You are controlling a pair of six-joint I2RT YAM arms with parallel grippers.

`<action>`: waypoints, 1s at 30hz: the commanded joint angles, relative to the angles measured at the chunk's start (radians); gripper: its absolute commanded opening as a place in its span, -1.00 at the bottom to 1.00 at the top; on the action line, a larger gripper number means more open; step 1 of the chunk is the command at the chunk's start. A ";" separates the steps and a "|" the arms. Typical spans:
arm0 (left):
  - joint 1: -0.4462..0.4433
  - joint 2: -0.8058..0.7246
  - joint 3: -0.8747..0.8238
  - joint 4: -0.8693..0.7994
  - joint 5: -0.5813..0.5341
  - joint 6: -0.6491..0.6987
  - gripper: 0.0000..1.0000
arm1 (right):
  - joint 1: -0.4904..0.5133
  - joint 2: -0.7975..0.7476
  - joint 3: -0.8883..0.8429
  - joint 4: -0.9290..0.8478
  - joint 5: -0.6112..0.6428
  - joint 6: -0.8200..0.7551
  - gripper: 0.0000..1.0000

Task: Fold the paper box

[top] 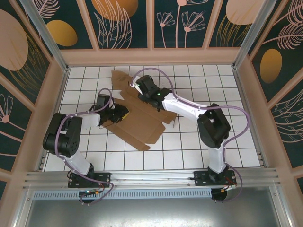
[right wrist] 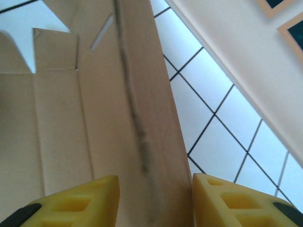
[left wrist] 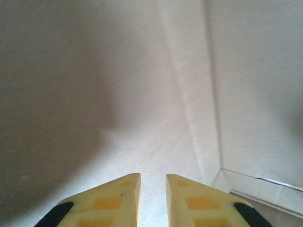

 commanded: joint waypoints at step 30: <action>0.001 -0.043 0.186 0.394 0.098 -0.287 0.05 | 0.081 -0.098 -0.266 0.375 0.169 -0.166 -0.68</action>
